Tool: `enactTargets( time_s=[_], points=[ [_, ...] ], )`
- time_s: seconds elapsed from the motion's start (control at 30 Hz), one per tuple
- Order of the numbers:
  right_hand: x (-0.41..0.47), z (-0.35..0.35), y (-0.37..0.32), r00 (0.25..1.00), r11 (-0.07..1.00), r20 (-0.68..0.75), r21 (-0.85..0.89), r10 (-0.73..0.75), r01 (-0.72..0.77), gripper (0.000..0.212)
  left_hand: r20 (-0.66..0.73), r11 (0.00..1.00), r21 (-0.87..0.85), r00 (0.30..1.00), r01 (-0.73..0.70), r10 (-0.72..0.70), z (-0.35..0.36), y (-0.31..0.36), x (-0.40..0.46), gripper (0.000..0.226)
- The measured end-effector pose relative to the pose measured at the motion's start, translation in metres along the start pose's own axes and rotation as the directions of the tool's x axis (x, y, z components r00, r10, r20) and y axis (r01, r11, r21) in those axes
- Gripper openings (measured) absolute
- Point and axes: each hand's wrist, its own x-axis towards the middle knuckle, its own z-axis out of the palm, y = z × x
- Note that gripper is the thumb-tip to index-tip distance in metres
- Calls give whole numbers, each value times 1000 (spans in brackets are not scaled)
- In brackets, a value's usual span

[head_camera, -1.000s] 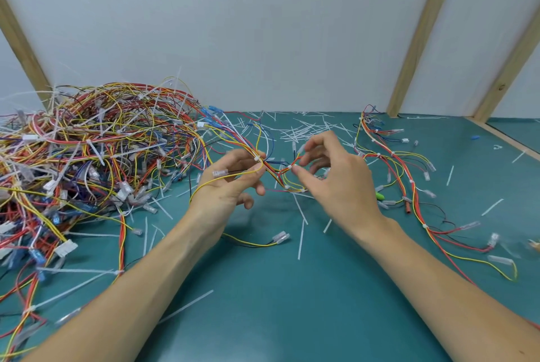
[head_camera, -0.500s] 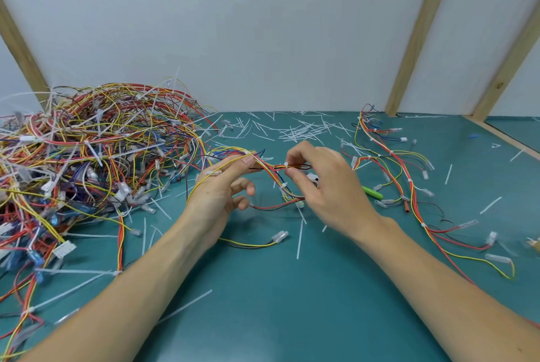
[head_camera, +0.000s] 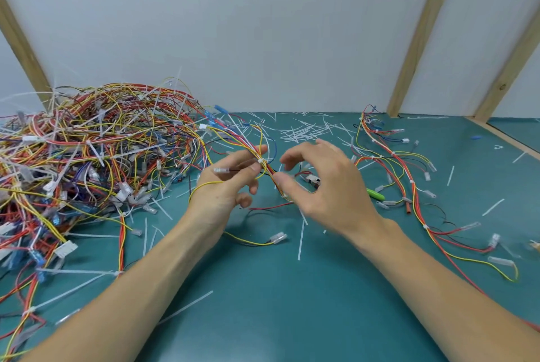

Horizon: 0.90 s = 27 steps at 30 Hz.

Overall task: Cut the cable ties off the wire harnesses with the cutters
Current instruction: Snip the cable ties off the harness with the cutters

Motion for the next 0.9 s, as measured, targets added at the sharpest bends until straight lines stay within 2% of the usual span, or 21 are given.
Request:
enactTargets(
  time_s=[0.07, 0.23, 0.4, 0.5, 0.6, 0.67, 0.73, 0.9],
  points=[
    [-2, 5, -5, 999, 999, 41, -28, -13, 15, 32, 12, 999, 35, 999, -37, 36, 3, 0, -1, 29],
    [-4, 6, -7, 1000, 1000, -11, -2, 14, -14, 11, 42, 998, 39, 998, -49, 47, 5, 3, -3, 29],
    [1, -1, -2, 968, 984, -179, 77, 173, -162, 5, 42, 994, -110, 999, 13, -9, 1, 13, -1, 46],
    [5, -6, 9, 930, 961, -256, 154, 265, -231, 9, -53, 976, -217, 998, 26, -38, -5, 17, 1, 39],
    [7, -11, 20, 889, 934, -302, 211, 344, -290, 10, -224, 960, -280, 972, 7, -73, -11, 19, 6, 29],
    [8, -13, 28, 866, 920, -323, 230, 381, -318, 8, -345, 969, -246, 936, -19, -70, -15, 18, 10, 23],
    [8, -15, 35, 840, 901, -338, 250, 425, -355, 6, -408, 985, -166, 913, -44, -28, -17, 14, 12, 20],
    [9, -18, 45, 793, 870, -365, 279, 488, -407, 6, -443, 994, -86, 896, -71, 26, -14, 9, 12, 28]
  ],
)
